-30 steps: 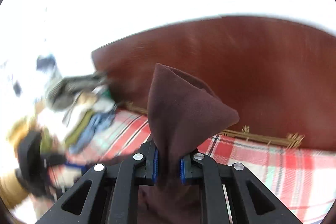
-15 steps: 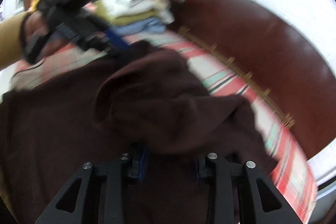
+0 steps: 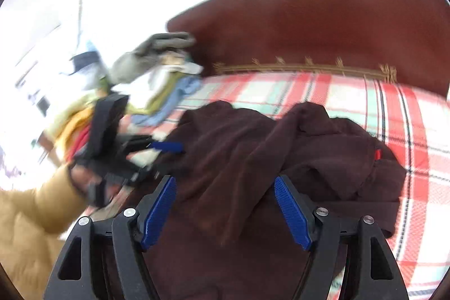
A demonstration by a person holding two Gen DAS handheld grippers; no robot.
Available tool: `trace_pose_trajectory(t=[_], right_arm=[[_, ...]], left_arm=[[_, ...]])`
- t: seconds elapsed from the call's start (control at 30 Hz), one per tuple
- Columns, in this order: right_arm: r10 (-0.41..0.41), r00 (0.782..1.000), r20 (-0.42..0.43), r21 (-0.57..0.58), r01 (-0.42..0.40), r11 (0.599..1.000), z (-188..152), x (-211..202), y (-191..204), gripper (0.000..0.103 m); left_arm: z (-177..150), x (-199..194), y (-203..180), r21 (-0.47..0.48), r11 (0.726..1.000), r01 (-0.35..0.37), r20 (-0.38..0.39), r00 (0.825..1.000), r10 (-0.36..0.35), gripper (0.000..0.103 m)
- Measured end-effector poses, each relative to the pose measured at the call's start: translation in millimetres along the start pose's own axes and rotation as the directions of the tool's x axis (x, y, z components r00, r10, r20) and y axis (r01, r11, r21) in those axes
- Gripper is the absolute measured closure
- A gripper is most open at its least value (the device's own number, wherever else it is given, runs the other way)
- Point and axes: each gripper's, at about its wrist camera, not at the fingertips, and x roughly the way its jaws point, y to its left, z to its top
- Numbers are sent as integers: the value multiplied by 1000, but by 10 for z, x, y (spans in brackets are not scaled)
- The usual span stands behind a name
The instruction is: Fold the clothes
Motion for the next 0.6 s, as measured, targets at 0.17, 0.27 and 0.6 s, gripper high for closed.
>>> trace_pose_trajectory(t=[0.17, 0.27, 0.6], right_arm=[[-29, 995, -93, 91, 38, 995, 36, 531, -185, 32], [-7, 996, -89, 149, 20, 989, 1, 551, -353, 83], [-7, 1000, -1, 363, 7, 932, -308, 178, -965, 93]], left_arm=[[-20, 108, -5, -21, 999, 45, -31, 998, -46, 22], [-27, 150, -29, -8, 999, 34, -41, 999, -34, 61], [110, 60, 246, -80, 997, 1, 10, 1000, 0, 91]])
